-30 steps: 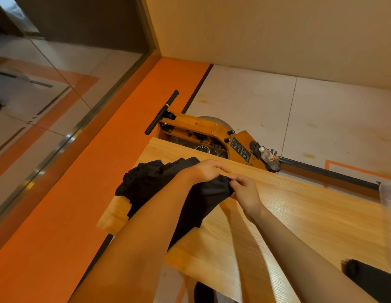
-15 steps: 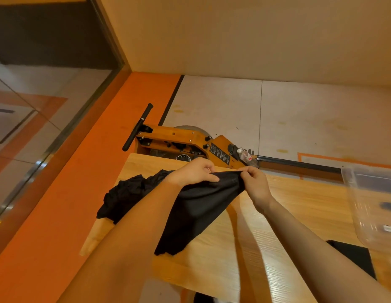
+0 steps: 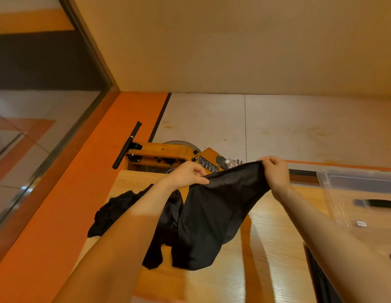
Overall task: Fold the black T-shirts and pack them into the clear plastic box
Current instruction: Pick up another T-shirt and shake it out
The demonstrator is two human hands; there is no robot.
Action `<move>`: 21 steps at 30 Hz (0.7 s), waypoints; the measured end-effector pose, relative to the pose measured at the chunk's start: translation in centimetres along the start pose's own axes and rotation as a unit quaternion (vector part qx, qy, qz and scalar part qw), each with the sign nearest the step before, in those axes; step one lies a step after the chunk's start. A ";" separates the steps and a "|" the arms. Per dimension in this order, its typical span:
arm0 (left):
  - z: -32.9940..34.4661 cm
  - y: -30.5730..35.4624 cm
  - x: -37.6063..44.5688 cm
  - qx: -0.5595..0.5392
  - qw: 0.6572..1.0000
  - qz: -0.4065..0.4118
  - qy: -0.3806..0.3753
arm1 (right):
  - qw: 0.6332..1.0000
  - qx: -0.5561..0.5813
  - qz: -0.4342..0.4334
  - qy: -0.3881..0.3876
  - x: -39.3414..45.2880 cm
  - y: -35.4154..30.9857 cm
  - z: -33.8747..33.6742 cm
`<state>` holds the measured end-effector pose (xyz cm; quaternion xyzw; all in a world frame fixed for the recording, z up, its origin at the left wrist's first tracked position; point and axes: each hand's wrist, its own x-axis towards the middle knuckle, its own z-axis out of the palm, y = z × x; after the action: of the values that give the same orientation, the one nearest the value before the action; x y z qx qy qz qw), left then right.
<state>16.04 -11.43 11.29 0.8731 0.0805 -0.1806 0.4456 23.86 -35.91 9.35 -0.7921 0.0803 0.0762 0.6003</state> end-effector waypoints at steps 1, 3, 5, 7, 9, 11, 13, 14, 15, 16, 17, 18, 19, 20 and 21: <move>0.3 0.1 0.0 -0.011 1.000 0.002 0.002 | 1.000 0.000 0.006 -0.016 -0.2 0.0 0.4; 0.9 0.2 0.0 -0.039 0.999 -0.001 0.013 | 0.998 0.006 0.019 -0.054 -1.0 0.0 1.4; 1.3 0.0 -0.3 -0.070 0.997 -0.011 0.021 | 0.996 0.015 0.030 -0.086 -1.7 0.1 2.4; 1.6 -0.5 -0.7 -0.101 0.994 -0.024 0.026 | 0.994 0.036 0.043 -0.095 -2.1 0.3 3.1; 1.6 -1.0 -1.1 -0.121 0.991 -0.030 0.036 | 0.993 0.064 0.059 -0.084 -2.1 0.6 3.1; 1.4 -1.8 -1.6 -0.135 0.989 -0.038 0.048 | 0.993 0.072 0.066 -0.072 -1.8 0.8 2.7; 1.1 -2.3 -2.1 -0.145 0.987 -0.046 0.045 | 0.994 0.065 0.060 -0.068 -1.5 1.0 2.4; 1.0 -2.5 -2.2 -0.149 0.987 -0.048 0.039 | 0.994 0.060 0.055 -0.069 -1.3 1.0 2.3; 1.0 -2.8 -2.2 -0.146 0.987 -0.048 0.034 | 0.995 0.055 0.051 -0.071 -1.2 0.9 2.3; 0.9 -2.8 -2.2 -0.144 0.988 -0.047 0.028 | 0.995 0.050 0.047 -0.073 -1.0 0.8 2.4; 0.9 -2.7 -2.3 -0.141 0.989 -0.048 0.020 | 0.995 0.045 0.042 -0.077 -0.8 0.7 2.4; 0.8 -2.5 -2.3 -0.139 0.989 -0.048 0.012 | 0.995 0.043 0.038 -0.083 -0.7 0.5 2.5; 0.7 -2.3 -2.4 -0.136 0.990 -0.048 0.006 | 0.995 0.042 0.033 -0.089 -0.5 0.4 2.5; 0.6 -2.3 -2.3 -0.133 0.990 -0.048 0.001 | 0.994 0.042 0.030 -0.095 -0.4 0.2 2.5; 0.4 -2.2 -2.3 -0.132 0.990 -0.048 -0.001 | 0.994 0.041 0.026 -0.101 -0.3 0.1 2.5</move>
<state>13.14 -10.43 10.26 0.8015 0.1450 -0.1905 0.5480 23.45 -33.52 8.71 -0.7527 0.0434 0.1680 0.6351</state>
